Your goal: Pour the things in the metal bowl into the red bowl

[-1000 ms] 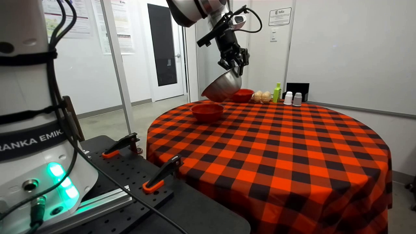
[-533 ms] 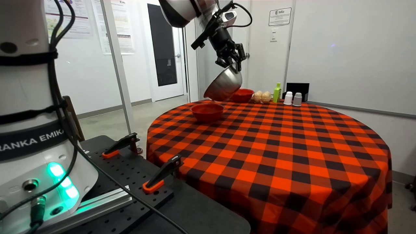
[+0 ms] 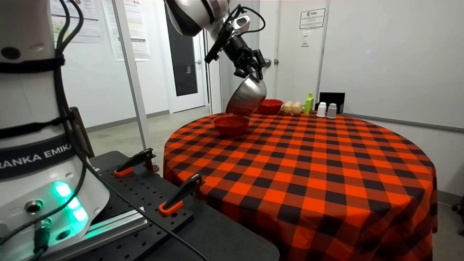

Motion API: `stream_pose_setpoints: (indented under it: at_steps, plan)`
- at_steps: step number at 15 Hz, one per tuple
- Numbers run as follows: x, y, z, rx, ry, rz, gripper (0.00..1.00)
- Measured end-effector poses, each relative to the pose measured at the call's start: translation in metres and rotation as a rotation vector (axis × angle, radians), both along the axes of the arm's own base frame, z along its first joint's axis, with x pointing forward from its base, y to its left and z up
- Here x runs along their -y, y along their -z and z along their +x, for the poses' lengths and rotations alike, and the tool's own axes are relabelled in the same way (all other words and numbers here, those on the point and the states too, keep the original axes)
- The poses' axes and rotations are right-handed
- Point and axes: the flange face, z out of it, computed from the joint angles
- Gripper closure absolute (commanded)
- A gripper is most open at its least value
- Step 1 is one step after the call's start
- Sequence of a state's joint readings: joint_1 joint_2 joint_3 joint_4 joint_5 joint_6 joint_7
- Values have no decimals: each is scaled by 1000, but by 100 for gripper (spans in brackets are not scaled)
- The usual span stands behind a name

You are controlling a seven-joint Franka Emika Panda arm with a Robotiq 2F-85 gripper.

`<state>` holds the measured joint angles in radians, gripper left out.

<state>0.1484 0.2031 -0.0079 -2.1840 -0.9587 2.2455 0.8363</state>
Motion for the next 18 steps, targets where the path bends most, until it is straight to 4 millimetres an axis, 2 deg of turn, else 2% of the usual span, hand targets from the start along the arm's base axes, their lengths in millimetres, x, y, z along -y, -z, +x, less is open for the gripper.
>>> stream_pose_setpoints:
  at_steps: [9, 18]
  plan:
    - [-42, 3, -12, 66, -14, -107, 98]
    - [-63, 11, -21, 107, -32, -181, 98]
